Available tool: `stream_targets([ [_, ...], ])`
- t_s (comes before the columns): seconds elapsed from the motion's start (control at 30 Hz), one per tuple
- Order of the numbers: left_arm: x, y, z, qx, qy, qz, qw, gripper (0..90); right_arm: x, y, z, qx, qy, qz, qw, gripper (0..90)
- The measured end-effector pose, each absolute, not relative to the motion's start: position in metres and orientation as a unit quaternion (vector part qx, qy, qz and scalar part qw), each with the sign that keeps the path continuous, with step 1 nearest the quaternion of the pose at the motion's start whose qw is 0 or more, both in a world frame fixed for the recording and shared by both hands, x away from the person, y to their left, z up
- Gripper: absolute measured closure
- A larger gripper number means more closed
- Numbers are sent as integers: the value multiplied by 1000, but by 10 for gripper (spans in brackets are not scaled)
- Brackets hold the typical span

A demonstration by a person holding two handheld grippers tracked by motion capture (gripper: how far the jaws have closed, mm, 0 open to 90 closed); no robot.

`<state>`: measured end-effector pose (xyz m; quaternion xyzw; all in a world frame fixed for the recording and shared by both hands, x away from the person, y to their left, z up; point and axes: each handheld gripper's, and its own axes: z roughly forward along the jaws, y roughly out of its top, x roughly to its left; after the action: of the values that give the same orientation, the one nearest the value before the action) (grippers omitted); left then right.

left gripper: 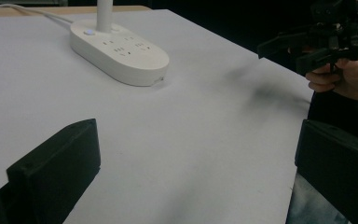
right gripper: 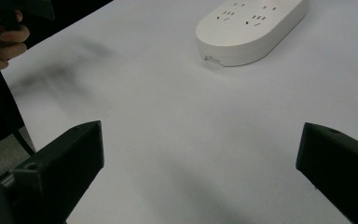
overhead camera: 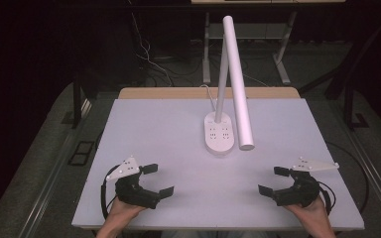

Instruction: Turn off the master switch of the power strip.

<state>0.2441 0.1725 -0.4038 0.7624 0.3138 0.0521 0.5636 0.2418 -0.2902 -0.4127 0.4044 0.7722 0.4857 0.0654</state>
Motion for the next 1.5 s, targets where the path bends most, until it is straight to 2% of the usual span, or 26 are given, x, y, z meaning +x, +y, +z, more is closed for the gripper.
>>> stream_targets([
  [0.8, 243, 169, -401, 772, 310, 54, 552, 0, 241, -288, -416, 399, 781, 476, 60, 3],
  [1.5, 253, 158, -392, 806, 296, 40, 512, 0, 241, -290, -416, 403, 783, 470, 62, 3],
])
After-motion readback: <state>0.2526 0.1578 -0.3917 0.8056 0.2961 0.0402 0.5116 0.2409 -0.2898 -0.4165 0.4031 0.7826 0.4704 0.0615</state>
